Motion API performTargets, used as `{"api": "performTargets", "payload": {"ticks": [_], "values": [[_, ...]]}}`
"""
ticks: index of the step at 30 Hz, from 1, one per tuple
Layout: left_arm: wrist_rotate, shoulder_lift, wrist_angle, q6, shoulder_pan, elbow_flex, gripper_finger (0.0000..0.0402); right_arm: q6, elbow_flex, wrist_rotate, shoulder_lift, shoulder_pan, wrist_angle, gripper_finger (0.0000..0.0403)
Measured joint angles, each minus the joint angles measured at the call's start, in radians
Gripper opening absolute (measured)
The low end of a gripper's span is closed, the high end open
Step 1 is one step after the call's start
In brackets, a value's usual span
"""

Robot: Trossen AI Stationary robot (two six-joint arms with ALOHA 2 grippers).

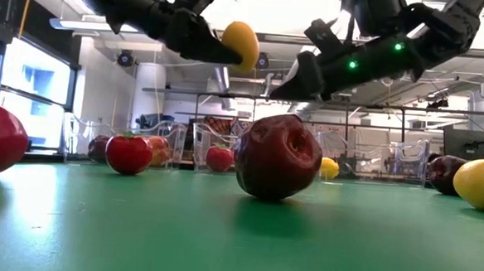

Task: Sort produce into baskets
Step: Put the bottom left lemon into the right transparent bin

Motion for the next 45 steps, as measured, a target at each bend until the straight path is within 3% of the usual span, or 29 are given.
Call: {"api": "performTargets", "payload": {"ticks": [11, 20, 28, 34, 38, 45], "values": [[-0.009, 0.0, 0.036, 0.006, 0.007, 0.0, 0.0193, -0.088, 0.0, 0.051, 0.0, -0.032, 0.113, 0.0], [-0.011, 0.0, 0.051, -0.077, 0.075, 0.0, 0.0193, -0.117, 0.049, 0.021, 0.0, -0.085, 0.153, 0.0001], [-0.024, 0.0, 0.027, -0.078, 0.084, 0.0, 0.0193, -0.118, 0.179, -0.041, 0.0, -0.083, -0.015, 0.0001], [-0.029, 0.0, 0.027, -0.078, 0.077, 0.0, 0.0193, -0.085, 0.222, 0.008, 0.0, -0.052, -0.091, 0.0003], [-0.029, 0.0, 0.025, -0.079, 0.076, 0.0, 0.0194, -0.078, 0.222, 0.043, 0.0, -0.044, -0.1, 0.0035], [-0.033, 0.0, 0.019, -0.073, 0.074, 0.0, 0.0194, 0.012, 0.221, 0.054, 0.0, -0.057, -0.128, 0.0133]]}}
